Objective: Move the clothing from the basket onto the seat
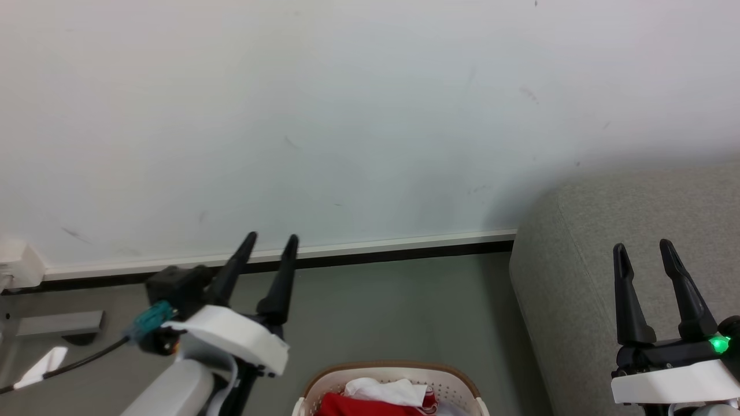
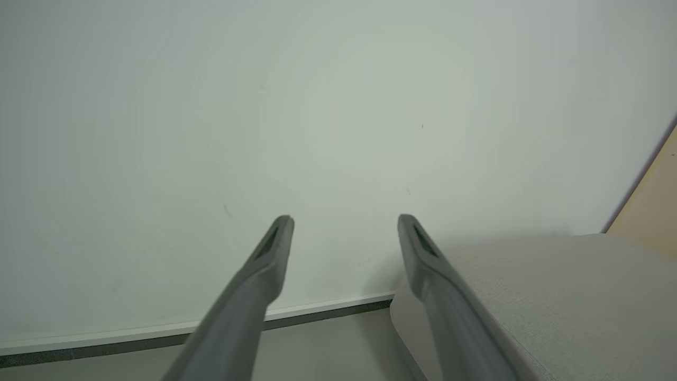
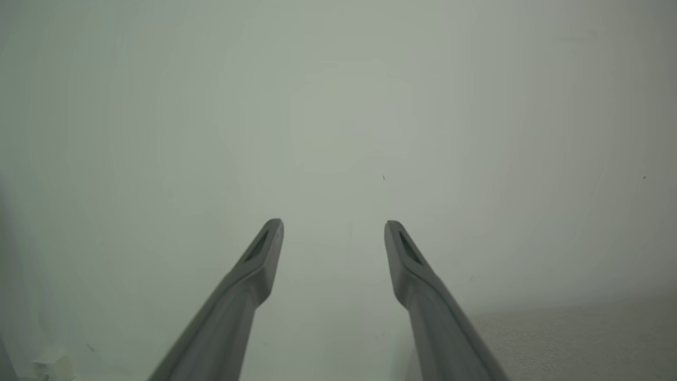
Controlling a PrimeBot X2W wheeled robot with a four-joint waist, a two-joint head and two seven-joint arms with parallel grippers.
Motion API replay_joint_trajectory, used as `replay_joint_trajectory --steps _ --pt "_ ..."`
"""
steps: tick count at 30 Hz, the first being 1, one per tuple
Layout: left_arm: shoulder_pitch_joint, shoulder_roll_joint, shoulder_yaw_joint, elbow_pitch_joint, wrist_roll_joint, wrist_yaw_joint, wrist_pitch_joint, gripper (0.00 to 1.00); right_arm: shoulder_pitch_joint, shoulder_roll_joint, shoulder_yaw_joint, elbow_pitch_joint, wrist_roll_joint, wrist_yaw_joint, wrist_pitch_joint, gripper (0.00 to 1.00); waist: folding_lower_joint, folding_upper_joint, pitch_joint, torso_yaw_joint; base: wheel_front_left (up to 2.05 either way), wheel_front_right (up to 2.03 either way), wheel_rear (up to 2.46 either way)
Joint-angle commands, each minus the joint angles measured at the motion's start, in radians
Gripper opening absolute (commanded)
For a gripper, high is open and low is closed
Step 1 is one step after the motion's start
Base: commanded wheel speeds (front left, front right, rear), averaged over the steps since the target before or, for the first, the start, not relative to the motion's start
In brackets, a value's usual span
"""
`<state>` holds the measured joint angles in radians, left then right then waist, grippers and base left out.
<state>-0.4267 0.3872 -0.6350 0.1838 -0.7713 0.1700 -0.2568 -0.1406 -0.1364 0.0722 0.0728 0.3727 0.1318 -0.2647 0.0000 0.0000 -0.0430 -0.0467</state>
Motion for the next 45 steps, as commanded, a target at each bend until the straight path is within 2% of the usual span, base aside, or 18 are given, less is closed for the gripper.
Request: replay_joint_trajectory --steps 1,7,11,15,22,28,33,45 --pt "0.030 0.015 0.017 -0.007 0.012 0.010 -0.005 1.00 0.018 -0.008 0.000 0.005 0.005 -0.002 0.000 1.00 0.0000 0.0000 -0.001 0.003 0.00 0.00 0.00" --pt "0.119 0.049 0.127 -0.032 0.039 0.059 -0.009 1.00 0.024 -0.016 0.002 0.013 -0.002 -0.002 0.001 1.00 0.0000 0.0000 0.001 0.020 0.00 0.00 0.00" --pt "0.187 0.041 0.225 -0.062 0.088 0.073 -0.008 1.00 0.024 -0.020 0.012 0.018 -0.011 -0.002 0.001 1.00 0.0000 0.0000 0.002 0.032 0.00 0.00 0.00" --pt "0.257 0.011 0.303 -0.065 0.132 0.072 -0.008 1.00 0.020 -0.026 0.018 0.024 -0.010 -0.002 0.000 1.00 0.0000 0.0000 0.002 0.038 0.00 0.00 0.00" --pt "0.346 -0.074 0.439 -0.066 0.254 0.018 -0.008 1.00 0.021 -0.029 0.022 0.040 -0.021 -0.002 0.001 1.00 0.0000 0.0000 0.002 0.038 0.00 0.00 0.00" --pt "0.376 -0.142 0.502 -0.042 0.315 -0.041 -0.008 1.00 0.037 -0.020 0.021 0.047 -0.025 -0.002 0.001 1.00 0.0000 0.0000 0.002 0.035 0.00 0.00 0.00" --pt "0.368 -0.174 0.543 -0.027 0.361 -0.079 -0.008 1.00 0.031 -0.020 0.031 0.049 -0.027 -0.002 0.000 1.00 0.0000 0.0000 0.005 0.028 0.00 0.00 0.00" --pt "0.370 -0.239 0.604 -0.009 0.426 -0.138 -0.009 1.00 0.021 -0.026 0.027 0.047 -0.028 -0.002 0.001 1.00 0.0000 0.0000 0.009 0.026 0.00 0.00 0.00"
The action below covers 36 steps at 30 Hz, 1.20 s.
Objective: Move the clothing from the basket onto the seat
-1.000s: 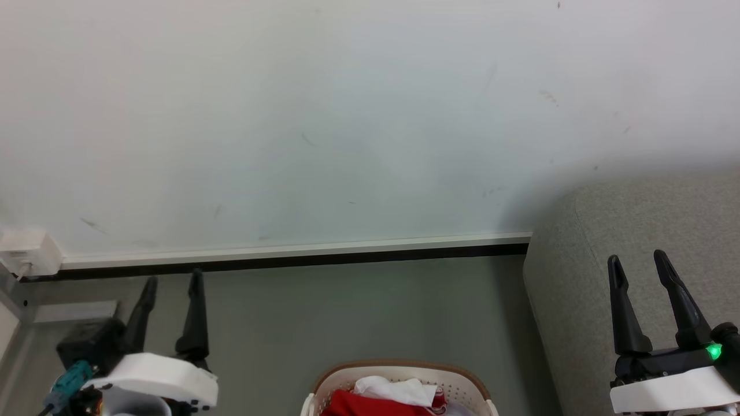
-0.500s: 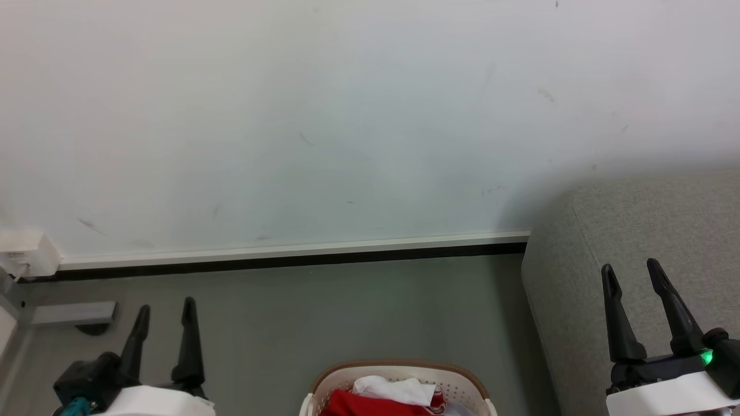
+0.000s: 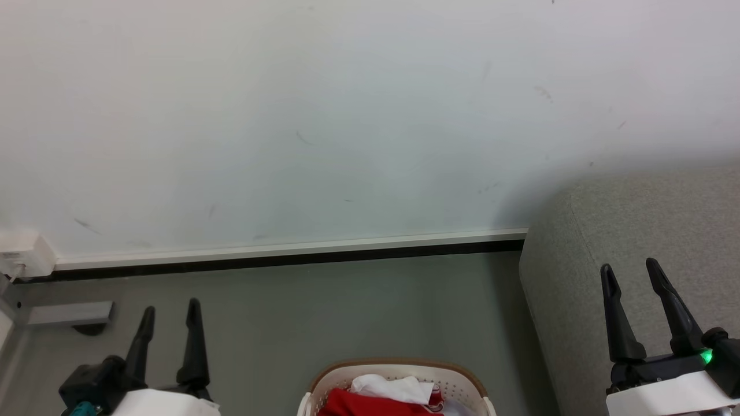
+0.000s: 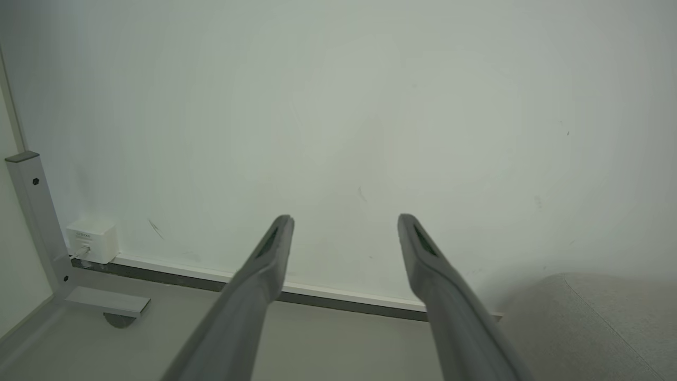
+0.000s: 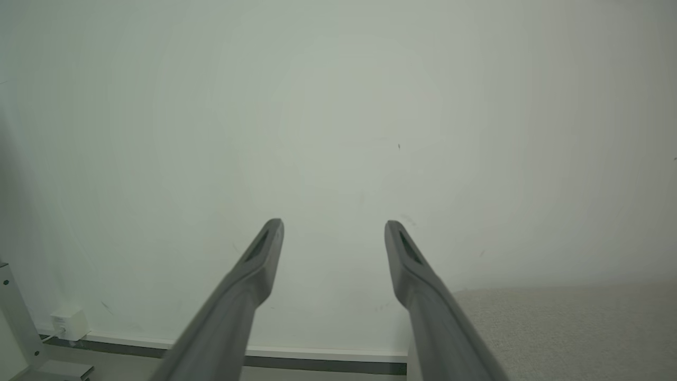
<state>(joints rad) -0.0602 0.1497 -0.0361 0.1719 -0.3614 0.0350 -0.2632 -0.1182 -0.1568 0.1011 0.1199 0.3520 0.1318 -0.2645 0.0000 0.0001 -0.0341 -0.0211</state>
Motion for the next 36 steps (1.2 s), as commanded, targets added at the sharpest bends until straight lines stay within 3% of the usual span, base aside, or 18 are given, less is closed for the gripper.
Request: replay_joint_trajectory --steps 1,18,36 --pt "0.002 -0.004 0.011 0.004 0.022 -0.008 -0.002 1.00 -0.002 -0.007 -0.004 -0.001 -0.008 -0.002 0.000 1.00 0.0000 -0.0001 0.000 0.001 0.00 0.00 0.00" --pt "-0.033 -0.051 0.023 0.025 0.055 -0.073 -0.002 1.00 -0.014 -0.025 -0.035 -0.010 -0.019 -0.002 0.000 1.00 0.0000 -0.0001 0.039 -0.011 0.00 0.00 0.00" --pt "-0.235 -0.055 -0.100 0.159 0.074 -0.141 0.014 1.00 -0.111 0.012 -0.103 -0.101 -0.065 -0.002 0.000 1.00 0.0000 -0.0001 0.286 -0.080 0.00 0.00 0.00"
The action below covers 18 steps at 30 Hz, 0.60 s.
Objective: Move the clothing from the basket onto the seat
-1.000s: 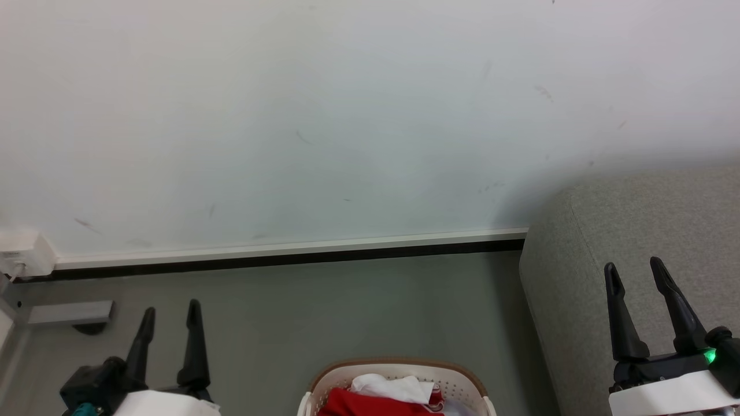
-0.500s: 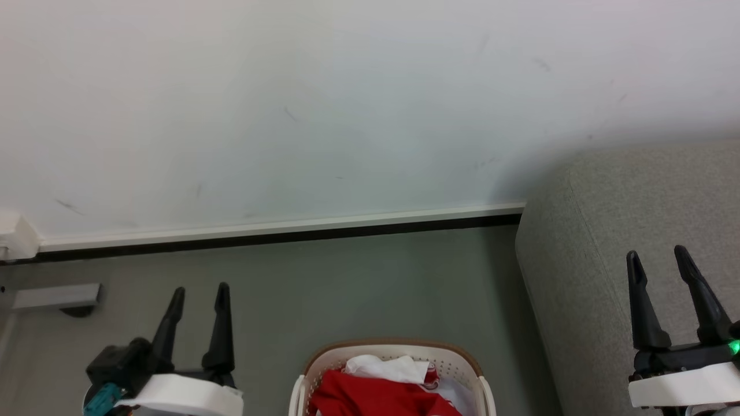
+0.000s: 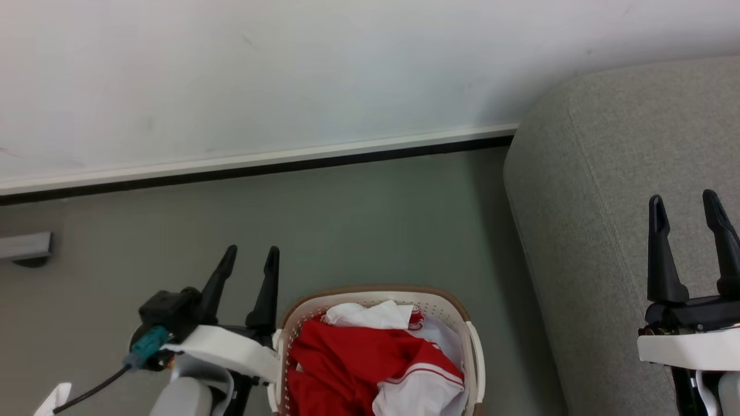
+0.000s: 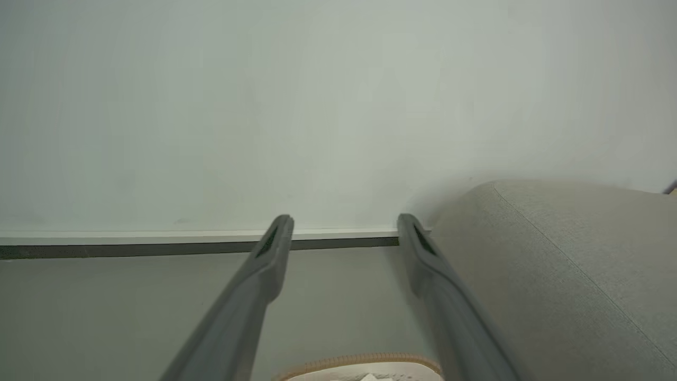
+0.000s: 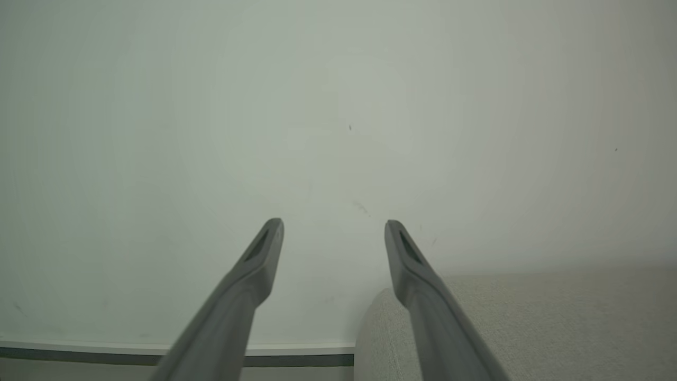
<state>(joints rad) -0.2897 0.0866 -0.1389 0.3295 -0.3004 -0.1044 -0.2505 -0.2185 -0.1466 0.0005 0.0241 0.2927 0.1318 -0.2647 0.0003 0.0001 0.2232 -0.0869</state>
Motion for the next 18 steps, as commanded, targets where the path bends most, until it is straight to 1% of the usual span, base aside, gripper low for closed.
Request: replay_joint_trajectory --steps 1,13,14,18 --pt "-0.018 0.010 -0.009 0.014 0.015 -0.005 0.010 1.00 -0.016 0.005 -0.004 -0.009 -0.008 -0.002 0.001 1.00 -0.0003 -0.0001 0.043 -0.019 0.00 0.00 0.00" --pt "-0.179 0.011 -0.183 0.204 0.049 -0.024 0.116 1.00 -0.093 0.046 -0.020 -0.060 -0.034 -0.002 0.001 1.00 -0.0003 -0.0001 0.208 -0.076 0.00 0.00 0.00" --pt "-0.209 0.014 -0.206 0.246 0.049 -0.025 0.132 1.00 -0.106 0.054 -0.017 -0.065 -0.036 -0.002 0.001 1.00 -0.0003 -0.0001 0.233 -0.087 0.00 0.00 0.00" --pt "-0.265 0.029 -0.258 0.344 0.055 -0.027 0.175 1.00 -0.132 0.067 -0.003 -0.071 -0.038 -0.002 0.001 1.00 -0.0003 -0.0001 0.278 -0.111 0.00 0.00 0.00"
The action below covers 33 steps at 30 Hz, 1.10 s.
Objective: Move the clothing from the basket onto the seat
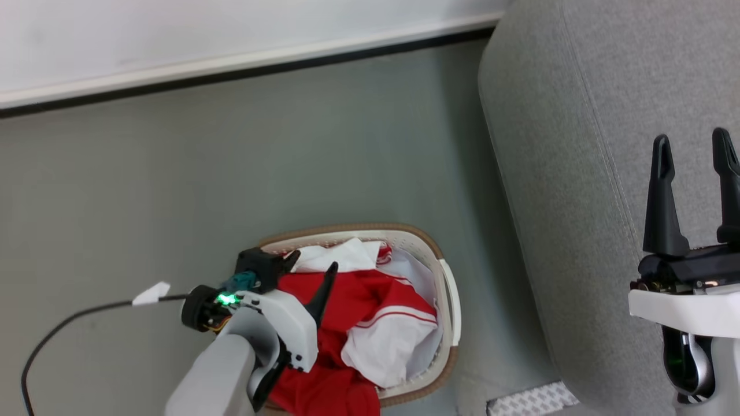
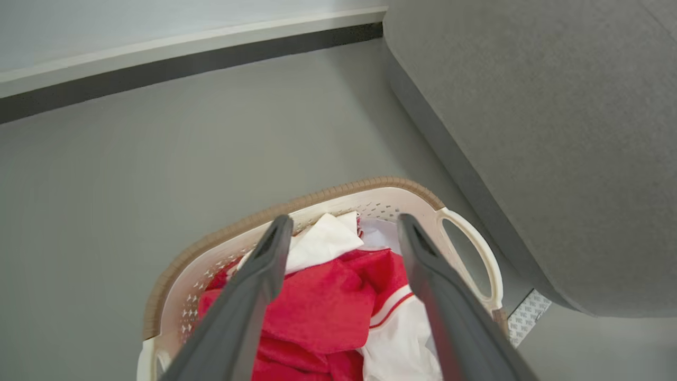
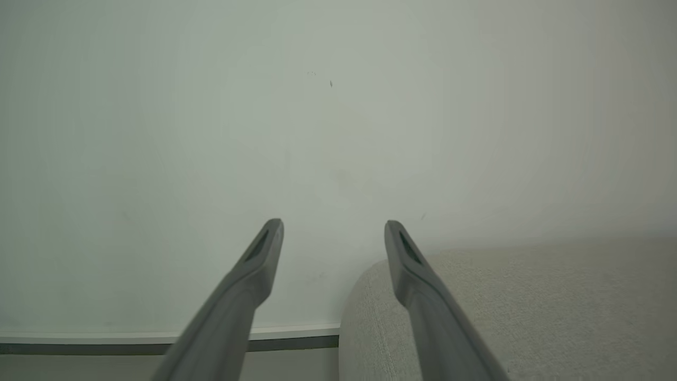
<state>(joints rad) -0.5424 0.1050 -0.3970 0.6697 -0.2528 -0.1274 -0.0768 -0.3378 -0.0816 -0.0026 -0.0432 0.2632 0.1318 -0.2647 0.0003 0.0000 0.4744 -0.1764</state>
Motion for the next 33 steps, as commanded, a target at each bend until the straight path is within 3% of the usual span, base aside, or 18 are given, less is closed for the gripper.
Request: replay_joint_trajectory --steps 1,11,18,26,33 --pt "-0.026 0.014 -0.011 0.027 0.007 -0.004 0.009 1.00 -0.019 0.005 0.003 -0.006 -0.009 -0.002 0.001 1.00 -0.0003 0.0000 0.037 -0.028 0.00 0.00 0.00" --pt "-0.184 0.011 -0.158 0.291 -0.027 -0.004 0.096 1.00 -0.065 0.026 0.018 -0.020 -0.003 -0.002 0.001 1.00 -0.0003 0.0000 0.141 -0.066 0.00 0.00 0.00" --pt "-0.317 0.033 -0.193 0.464 -0.001 -0.004 0.121 1.00 -0.111 0.031 0.046 -0.030 0.020 -0.002 0.001 1.00 -0.0003 0.0000 0.229 -0.119 0.00 0.00 0.00" --pt "-0.415 0.046 -0.228 0.563 0.014 -0.004 0.133 1.00 -0.135 0.032 0.057 -0.047 0.076 -0.002 0.001 1.00 -0.0003 0.0000 0.328 -0.177 0.00 0.00 0.00" --pt "-0.429 0.074 -0.301 0.601 0.048 -0.002 0.240 1.00 -0.141 0.032 0.059 -0.052 0.100 -0.002 0.001 1.00 -0.0003 0.0000 0.377 -0.195 0.00 0.00 0.00"
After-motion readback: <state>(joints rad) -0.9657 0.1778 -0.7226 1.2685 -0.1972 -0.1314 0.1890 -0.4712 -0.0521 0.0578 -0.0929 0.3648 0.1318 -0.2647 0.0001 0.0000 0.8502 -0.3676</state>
